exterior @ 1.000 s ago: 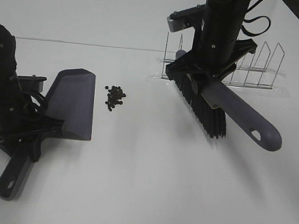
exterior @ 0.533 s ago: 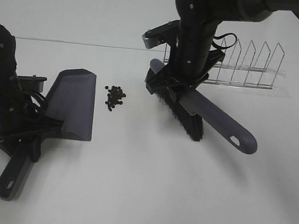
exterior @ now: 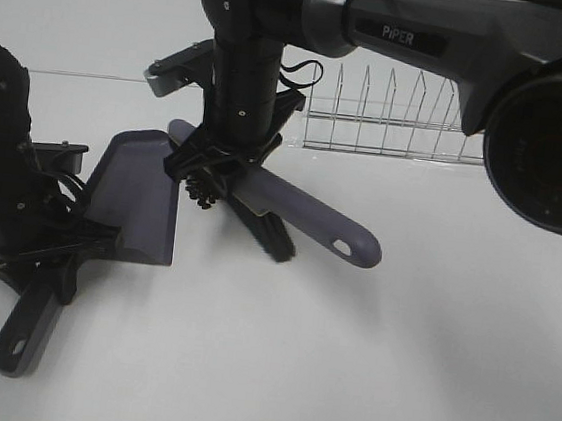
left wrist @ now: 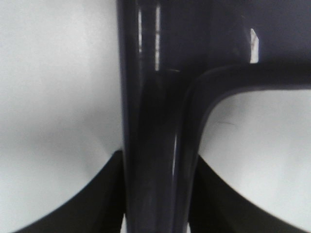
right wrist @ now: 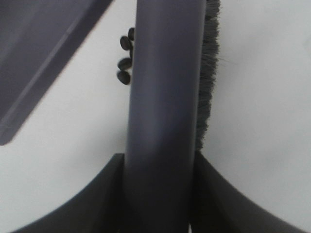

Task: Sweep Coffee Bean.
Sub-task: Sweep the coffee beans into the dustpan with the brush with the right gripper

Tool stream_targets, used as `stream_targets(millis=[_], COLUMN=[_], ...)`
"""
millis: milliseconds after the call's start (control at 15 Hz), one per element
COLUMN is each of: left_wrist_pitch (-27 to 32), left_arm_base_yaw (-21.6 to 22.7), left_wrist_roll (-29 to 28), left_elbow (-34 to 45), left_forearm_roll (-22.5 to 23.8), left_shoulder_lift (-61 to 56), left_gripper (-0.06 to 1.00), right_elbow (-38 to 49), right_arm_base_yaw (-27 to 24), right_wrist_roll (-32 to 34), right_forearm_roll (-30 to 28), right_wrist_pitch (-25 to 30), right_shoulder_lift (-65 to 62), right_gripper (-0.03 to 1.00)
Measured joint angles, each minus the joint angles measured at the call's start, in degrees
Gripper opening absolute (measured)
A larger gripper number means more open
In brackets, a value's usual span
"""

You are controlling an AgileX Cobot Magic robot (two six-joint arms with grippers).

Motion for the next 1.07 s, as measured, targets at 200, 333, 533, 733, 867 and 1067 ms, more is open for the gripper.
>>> stream_targets(millis=[200, 333, 533, 733, 867, 1067], left_wrist_pitch=[0.0, 0.0, 0.0, 0.0, 0.0, 0.0], left_arm_base_yaw=[0.0, 0.0, 0.0, 0.0, 0.0, 0.0], left_wrist_roll=[0.0, 0.0, 0.0, 0.0, 0.0, 0.0], left_elbow=[0.0, 0.0, 0.0, 0.0, 0.0, 0.0], left_forearm_roll=[0.0, 0.0, 0.0, 0.0, -0.06, -0.06], left_shoulder_lift=[0.0, 0.0, 0.0, 0.0, 0.0, 0.0], left_gripper=[0.34, 0.34, 0.34, 0.34, 0.34, 0.34], right_elbow=[-4.81, -7.1, -14.44, -19.65, -19.65, -19.65], right_arm_base_yaw=[0.46, 0.52, 0.52, 0.52, 0.17, -2.75], right_wrist_roll=[-1.26, -0.92, 1.89, 3.61, 5.16, 6.7], right_forearm_roll=[9.91, 10.94, 10.2, 1.95, -5.21, -8.54], right_wrist_pitch=[1.03, 1.38, 3.72, 6.53, 6.99, 7.05], right_shoulder_lift=[0.8, 0.86, 0.86, 0.23, -1.72, -4.53], right_gripper=[0.38, 0.38, 0.38, 0.38, 0.38, 0.38])
